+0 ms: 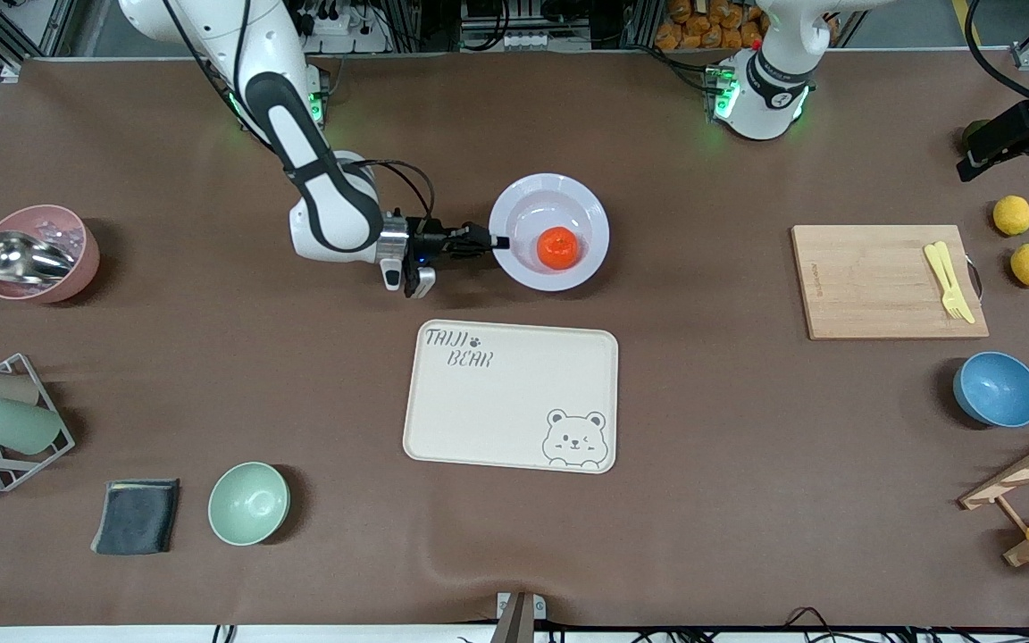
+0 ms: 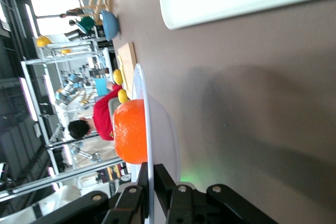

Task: Place orange and plate with both arms
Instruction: 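Grasp the white plate rim with the right gripper, then slide the plate onto the bear placemat with the right gripper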

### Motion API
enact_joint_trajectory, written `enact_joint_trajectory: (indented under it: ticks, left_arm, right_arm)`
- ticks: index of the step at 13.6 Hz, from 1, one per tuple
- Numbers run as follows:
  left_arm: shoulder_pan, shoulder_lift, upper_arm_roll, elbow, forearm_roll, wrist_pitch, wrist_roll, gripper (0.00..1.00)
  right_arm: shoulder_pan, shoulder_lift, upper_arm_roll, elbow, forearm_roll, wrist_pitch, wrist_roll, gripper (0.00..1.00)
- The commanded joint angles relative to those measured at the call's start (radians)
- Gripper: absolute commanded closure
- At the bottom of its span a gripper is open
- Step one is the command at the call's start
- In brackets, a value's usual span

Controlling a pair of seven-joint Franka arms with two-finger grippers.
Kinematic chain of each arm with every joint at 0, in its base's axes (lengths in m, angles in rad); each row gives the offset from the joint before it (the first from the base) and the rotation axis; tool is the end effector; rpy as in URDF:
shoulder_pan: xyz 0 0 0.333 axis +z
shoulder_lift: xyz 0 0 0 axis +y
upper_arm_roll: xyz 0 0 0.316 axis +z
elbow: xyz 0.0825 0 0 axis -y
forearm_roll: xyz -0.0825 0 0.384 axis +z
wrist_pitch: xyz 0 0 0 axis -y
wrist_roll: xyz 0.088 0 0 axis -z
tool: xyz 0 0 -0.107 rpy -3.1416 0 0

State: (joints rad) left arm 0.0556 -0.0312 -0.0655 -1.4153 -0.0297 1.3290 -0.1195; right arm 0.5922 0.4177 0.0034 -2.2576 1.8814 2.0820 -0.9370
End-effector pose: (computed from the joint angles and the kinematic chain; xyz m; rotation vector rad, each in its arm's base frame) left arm 0.5165 -0.0095 0.6921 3.1128 0.1610 -0.0885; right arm 0.4050 0.3324 0.1741 -1.8948 0.0708 0.1756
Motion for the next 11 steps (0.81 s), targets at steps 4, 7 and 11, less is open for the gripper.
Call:
enact_joint_trajectory:
  ticks: [4,7,11]
  left_arm:
    - [0.004,-0.013,0.006,-0.017,-0.01,-0.01,0.015,0.0]
    - [0.004,-0.009,0.006,-0.017,-0.009,-0.008,0.015,0.0]
    - [0.003,-0.006,0.006,-0.016,-0.007,-0.004,0.015,0.0]
  right_arm:
    - [-0.104,-0.016,0.003,0.058,0.027,-0.01,0.041,1.0]
    - [-0.138,0.019,0.003,0.143,0.027,0.045,0.078,1.0]
    - [-0.143,0.116,0.003,0.291,0.028,0.116,0.115,1.0]
